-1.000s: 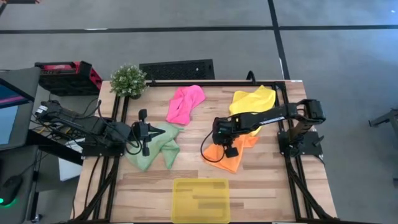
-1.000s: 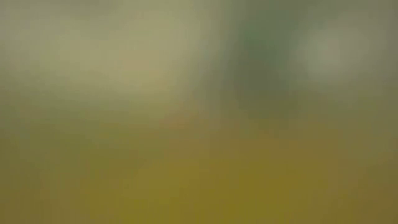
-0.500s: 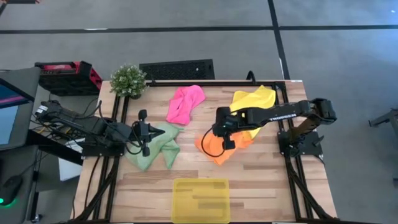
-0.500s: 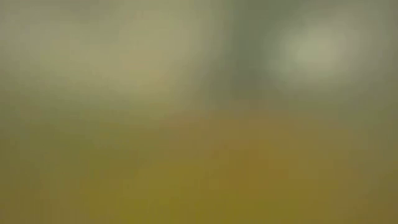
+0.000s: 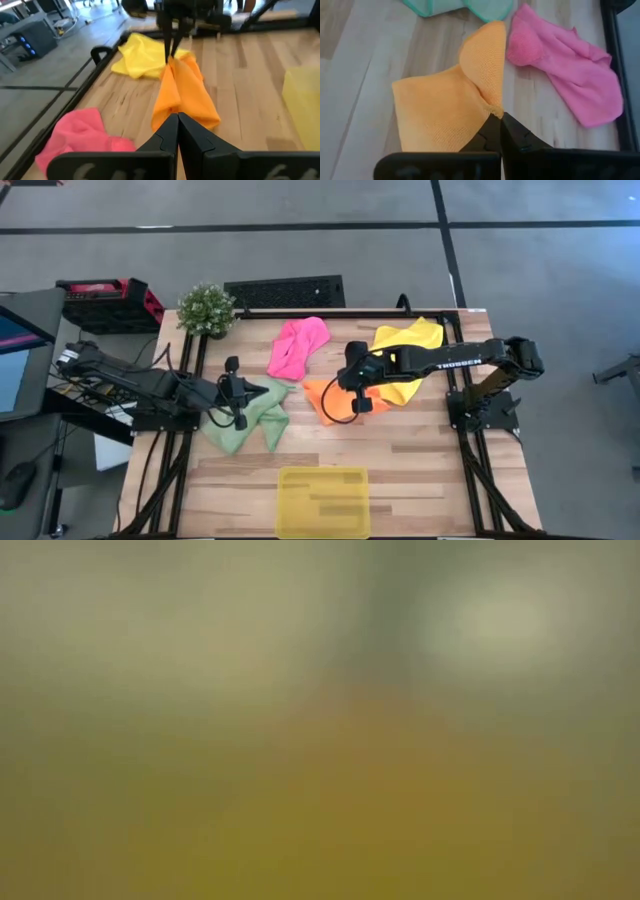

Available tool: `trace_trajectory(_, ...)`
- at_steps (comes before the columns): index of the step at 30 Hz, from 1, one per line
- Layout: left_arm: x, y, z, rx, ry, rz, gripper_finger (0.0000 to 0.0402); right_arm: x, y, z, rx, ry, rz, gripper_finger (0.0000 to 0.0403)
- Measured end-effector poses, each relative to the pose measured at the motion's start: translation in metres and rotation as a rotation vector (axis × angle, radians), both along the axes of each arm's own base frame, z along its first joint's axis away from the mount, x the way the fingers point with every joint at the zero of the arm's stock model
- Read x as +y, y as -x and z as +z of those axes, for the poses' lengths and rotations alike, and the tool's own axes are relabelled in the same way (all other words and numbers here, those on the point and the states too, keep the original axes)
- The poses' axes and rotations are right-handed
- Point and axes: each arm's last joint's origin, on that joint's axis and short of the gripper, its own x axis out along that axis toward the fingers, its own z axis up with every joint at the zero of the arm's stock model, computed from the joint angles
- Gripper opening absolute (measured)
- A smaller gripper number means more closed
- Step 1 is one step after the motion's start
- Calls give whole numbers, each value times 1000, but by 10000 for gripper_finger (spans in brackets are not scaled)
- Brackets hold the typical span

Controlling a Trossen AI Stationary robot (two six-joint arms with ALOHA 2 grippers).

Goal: Fold microfiber towels
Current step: Fold the orange microfiber cloth

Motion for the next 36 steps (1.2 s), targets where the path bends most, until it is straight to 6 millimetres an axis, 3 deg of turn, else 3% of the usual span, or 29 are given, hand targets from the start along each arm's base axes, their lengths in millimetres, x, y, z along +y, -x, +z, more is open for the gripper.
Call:
trace_trajectory(5,-3,-9,-8,49,-24,-1,0,-3,-1,-2,6,-4,-11,13)
trace_trajectory(17,-7,-24,-25,123,-29,8,0,-3,-4,-2,-18,8,5,75)
trace_trajectory(25,-3,-55,-32,47,-70,33,0,-3,-5,-1,-29,11,12,45)
trace_trajectory(28,4,-69,-41,51,-91,58,0,-2,-6,-1,-27,15,22,16)
trace_trajectory(31,10,-83,-53,65,-141,69,0,3,-8,6,-43,33,60,10)
trace_trajectory(36,19,-103,-66,29,-123,-89,0,14,-10,17,-35,40,102,11)
